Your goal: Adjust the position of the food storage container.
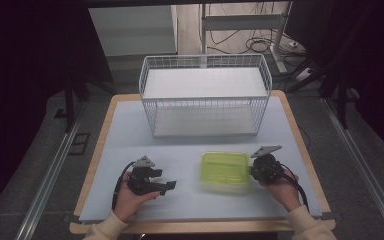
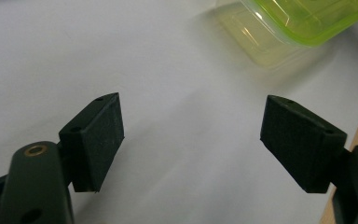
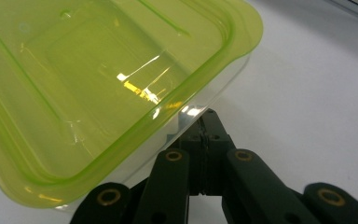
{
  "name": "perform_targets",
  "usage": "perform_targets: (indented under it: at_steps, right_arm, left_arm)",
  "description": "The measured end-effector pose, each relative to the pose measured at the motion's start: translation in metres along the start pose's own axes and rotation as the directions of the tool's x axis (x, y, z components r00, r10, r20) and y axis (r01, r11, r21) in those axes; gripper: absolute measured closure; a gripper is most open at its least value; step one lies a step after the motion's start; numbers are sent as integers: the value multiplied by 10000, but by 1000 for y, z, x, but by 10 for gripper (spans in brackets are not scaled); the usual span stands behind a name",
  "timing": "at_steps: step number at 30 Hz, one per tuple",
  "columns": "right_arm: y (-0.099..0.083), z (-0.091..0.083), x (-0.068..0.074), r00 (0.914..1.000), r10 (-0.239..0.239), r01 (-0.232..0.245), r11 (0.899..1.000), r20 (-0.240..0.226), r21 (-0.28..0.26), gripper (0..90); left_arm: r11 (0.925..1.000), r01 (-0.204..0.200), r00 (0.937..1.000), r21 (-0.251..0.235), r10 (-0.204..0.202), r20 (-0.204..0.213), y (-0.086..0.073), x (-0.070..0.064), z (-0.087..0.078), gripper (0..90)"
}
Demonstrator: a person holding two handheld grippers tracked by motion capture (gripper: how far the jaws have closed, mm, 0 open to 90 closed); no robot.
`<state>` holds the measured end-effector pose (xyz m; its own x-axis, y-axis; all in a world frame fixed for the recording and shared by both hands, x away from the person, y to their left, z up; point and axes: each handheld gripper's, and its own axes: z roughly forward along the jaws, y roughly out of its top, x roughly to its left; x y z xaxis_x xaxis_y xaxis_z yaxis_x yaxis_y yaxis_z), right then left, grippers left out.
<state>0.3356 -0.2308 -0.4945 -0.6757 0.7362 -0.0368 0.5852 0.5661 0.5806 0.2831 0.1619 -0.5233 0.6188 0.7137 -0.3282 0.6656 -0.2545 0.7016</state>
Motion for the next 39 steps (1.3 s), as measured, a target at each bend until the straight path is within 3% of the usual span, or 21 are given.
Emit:
perform_targets:
  at_steps: [11, 23, 27, 34, 39]
  right_arm:
    - [9, 10, 2, 9999, 61, -63, 9999, -155, -126, 900]
    - [30, 32, 29, 9968, -681, 679, 9977, -407, -57, 900]
    - [31, 33, 30, 9966, -725, 721, 9973, -401, -96, 900]
    - [25, 25, 19, 9993, -360, 354, 9986, -132, -402, 900]
    - [14, 4, 9, 9996, -115, 141, 9952, 269, -968, 900]
  left_arm:
    - [9999, 83, 9999, -70, -83, -60, 1, 3, -3, 213]
    - [9997, 192, 9997, -172, -194, -117, 1, 7, -6, 213]
    - [9996, 193, 9997, -207, -195, -124, 1, 8, -7, 213]
    - [9995, 229, 9997, -218, -231, -117, 1, 8, -8, 213]
    - [9989, 330, 9993, -338, -336, -175, 0, 10, -12, 214]
